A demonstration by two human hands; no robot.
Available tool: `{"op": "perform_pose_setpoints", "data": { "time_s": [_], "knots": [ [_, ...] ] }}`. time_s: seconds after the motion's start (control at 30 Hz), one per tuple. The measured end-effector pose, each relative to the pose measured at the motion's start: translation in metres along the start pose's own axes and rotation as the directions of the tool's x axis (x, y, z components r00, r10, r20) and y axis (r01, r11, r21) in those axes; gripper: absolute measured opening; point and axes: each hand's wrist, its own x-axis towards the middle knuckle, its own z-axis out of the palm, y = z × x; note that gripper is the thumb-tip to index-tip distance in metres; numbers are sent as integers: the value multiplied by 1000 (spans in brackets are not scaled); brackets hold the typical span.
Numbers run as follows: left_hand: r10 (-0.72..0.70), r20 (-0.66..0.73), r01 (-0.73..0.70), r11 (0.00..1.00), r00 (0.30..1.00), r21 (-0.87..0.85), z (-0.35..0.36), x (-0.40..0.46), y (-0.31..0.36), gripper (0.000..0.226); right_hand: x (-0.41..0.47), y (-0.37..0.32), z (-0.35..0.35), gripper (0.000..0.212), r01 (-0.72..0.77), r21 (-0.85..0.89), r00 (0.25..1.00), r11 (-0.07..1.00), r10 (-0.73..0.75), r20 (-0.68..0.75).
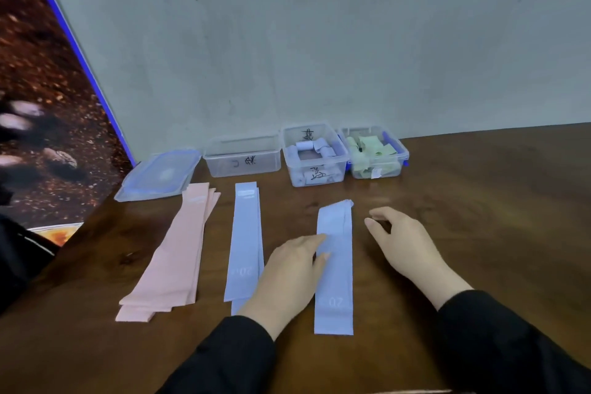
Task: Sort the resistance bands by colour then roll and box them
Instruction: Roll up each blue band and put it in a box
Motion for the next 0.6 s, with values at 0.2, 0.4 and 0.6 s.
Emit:
{"op": "perform_pose_setpoints", "data": {
  "time_s": [0.2,0.4,0.6],
  "knots": [
    [1,-70,3,998,998,55,15,14,-5,43,3,-14,11,42,77,30,989,997,-80,127],
    [83,-82,-74,990,993,117,24,14,-11,41,21,-22,19,34,139,267,978,954,-175,116],
    [89,-85,-78,989,992,122,25,13,-12,41,25,-21,23,34,64,107,997,992,-69,42]
  ]
}}
